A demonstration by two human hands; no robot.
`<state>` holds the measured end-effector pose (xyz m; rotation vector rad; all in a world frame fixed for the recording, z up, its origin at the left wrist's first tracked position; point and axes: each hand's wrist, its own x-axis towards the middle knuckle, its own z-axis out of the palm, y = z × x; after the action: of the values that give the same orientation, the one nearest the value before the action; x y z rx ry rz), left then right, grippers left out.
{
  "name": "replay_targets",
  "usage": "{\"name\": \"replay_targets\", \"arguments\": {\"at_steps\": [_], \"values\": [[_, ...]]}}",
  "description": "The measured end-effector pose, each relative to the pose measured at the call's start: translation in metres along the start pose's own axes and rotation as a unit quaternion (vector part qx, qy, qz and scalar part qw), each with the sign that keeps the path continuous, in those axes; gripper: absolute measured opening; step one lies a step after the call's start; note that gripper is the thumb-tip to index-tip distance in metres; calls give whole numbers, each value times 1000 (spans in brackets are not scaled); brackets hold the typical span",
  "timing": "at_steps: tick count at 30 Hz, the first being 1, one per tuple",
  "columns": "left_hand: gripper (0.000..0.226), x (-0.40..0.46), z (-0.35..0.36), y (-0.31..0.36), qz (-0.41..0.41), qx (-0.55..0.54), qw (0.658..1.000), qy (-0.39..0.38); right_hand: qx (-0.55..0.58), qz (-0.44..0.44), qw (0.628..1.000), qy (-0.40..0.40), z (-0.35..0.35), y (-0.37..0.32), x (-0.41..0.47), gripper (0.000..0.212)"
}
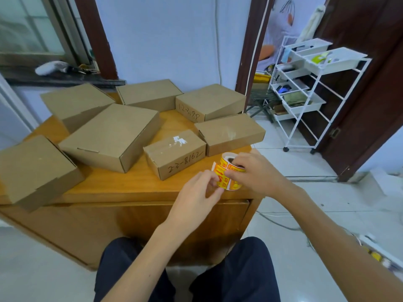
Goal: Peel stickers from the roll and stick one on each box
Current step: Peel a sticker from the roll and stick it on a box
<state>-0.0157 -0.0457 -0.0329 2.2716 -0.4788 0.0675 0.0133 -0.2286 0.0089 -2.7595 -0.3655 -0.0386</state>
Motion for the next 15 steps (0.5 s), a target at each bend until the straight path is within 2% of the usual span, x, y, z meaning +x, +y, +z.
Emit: {"name": "replay_targets", "arguments": {"at_steps": [5, 8, 11, 15], "values": [[39, 10, -5, 6, 19, -37, 999, 17, 147, 30, 987, 53, 6, -2, -4, 32], [36, 13, -8, 8, 23, -63, 997, 28, 232, 40, 970, 57, 8, -5, -9, 40], [31, 12, -11, 9, 14, -89, 995, 36, 310, 52, 948, 49, 11, -6, -16, 36], [26, 10, -14, 6, 5, -107, 993, 41, 323, 69, 944, 27, 18, -5, -22, 29]]}}
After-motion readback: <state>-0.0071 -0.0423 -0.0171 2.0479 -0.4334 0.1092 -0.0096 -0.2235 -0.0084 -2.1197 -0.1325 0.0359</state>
